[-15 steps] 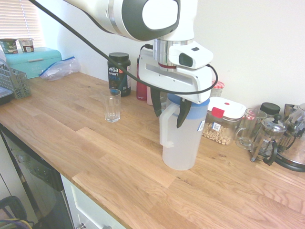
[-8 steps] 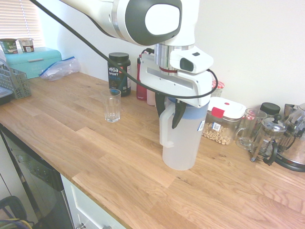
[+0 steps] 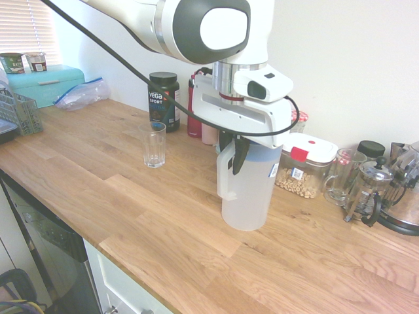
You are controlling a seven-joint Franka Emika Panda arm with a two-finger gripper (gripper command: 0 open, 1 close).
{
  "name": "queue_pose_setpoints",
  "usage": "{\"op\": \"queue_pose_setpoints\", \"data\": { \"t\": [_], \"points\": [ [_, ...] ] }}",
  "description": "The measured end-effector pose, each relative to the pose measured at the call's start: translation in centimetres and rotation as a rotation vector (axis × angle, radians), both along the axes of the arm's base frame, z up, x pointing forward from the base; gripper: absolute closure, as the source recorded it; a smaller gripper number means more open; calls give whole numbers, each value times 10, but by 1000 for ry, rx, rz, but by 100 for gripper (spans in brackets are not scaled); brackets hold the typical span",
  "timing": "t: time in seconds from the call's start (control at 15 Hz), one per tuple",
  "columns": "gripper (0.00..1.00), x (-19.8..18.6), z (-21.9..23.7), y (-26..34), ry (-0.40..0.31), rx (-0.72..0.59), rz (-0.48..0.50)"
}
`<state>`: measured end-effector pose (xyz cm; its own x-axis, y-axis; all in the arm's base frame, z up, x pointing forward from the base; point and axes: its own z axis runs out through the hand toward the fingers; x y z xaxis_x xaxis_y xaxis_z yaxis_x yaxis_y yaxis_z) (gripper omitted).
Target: Pour me some water
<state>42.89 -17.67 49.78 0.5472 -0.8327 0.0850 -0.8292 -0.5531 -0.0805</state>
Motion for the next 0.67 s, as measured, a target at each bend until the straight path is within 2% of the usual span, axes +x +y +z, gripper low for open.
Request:
{"op": "queue_pose_setpoints", "data": {
  "t": [0.33, 0.67],
  "points": [
    [100, -2, 9, 3, -15, -22, 38],
    [100, -11, 70, 65, -70, -77, 315]
  ]
}}
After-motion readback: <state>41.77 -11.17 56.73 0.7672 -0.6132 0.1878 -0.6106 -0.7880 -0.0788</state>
